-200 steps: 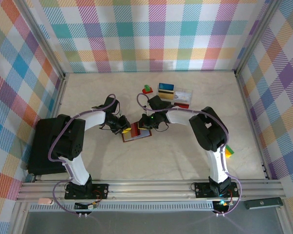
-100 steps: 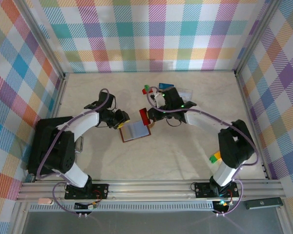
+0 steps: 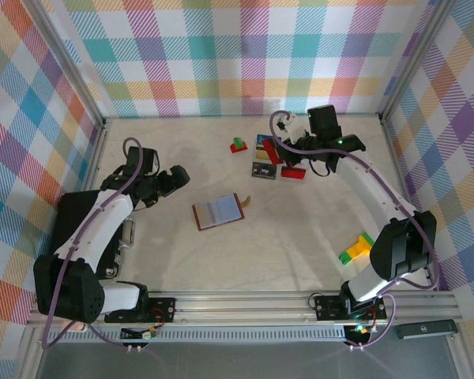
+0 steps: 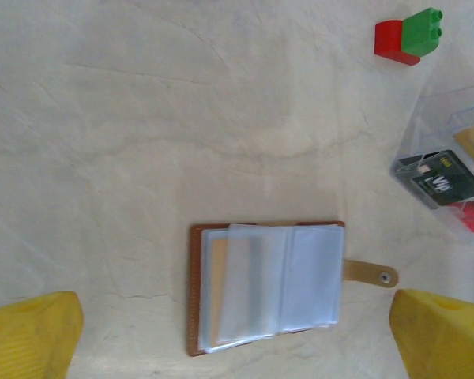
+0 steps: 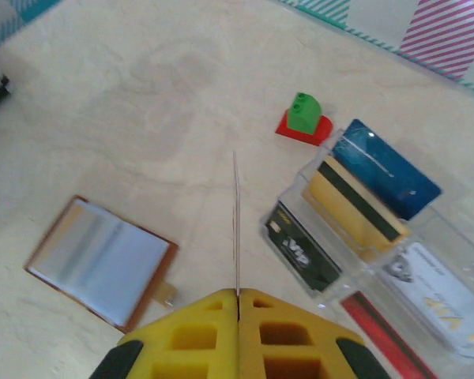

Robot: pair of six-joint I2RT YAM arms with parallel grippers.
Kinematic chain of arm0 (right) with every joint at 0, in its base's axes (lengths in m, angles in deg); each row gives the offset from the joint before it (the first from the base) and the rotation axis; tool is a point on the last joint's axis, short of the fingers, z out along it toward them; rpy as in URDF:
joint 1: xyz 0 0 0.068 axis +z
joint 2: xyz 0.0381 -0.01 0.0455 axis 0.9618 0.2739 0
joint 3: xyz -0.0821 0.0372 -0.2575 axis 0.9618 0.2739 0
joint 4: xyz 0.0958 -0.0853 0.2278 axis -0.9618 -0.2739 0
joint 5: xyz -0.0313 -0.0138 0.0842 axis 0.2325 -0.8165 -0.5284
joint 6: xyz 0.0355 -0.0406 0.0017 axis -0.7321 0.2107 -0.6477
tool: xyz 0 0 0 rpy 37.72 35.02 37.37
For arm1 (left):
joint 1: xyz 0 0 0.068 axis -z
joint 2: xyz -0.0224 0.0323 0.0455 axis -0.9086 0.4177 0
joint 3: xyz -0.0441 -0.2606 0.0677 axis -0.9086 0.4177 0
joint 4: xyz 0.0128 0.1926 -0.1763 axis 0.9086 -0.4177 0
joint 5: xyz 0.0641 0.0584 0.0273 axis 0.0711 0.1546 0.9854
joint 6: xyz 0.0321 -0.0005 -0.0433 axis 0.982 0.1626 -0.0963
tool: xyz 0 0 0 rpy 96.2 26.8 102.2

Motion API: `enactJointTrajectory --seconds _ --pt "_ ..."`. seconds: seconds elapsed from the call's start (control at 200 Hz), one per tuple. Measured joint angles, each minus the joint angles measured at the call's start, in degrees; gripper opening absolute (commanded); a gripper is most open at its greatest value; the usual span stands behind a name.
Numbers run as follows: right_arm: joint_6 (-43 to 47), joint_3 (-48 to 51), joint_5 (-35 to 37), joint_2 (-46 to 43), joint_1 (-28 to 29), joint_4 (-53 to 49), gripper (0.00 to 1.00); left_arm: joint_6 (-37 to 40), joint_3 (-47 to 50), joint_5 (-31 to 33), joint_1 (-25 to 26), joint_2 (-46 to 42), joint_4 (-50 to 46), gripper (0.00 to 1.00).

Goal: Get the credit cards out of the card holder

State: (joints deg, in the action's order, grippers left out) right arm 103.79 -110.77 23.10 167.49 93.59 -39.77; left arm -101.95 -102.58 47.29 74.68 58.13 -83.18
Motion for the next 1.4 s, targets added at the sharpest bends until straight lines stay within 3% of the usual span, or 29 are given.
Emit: enactJointTrajectory --seconds 0.165,0.51,0.935,1.4 --pt "11.80 -5.97 2.47 2.29 -0.44 -8.35 0.00 3.17 -0.02 1.01 -0.52 -1.99 -1.03 1.00" --pt "29.57 -22.36 13.27 19.52 -0.79 -23.04 0.00 7.32 -0.02 0.07 -0.52 -2.12 0.74 1.00" --pt "37.33 -32.33 18.25 31.01 -0.79 -32.09 0.00 7.26 2.43 -1.46 -0.52 -0.55 3.93 1.00" --pt "43.76 -32.68 23.69 34.62 -0.79 -34.51 0.00 4.33 2.95 -1.75 -0.52 1.36 5.33 1.00"
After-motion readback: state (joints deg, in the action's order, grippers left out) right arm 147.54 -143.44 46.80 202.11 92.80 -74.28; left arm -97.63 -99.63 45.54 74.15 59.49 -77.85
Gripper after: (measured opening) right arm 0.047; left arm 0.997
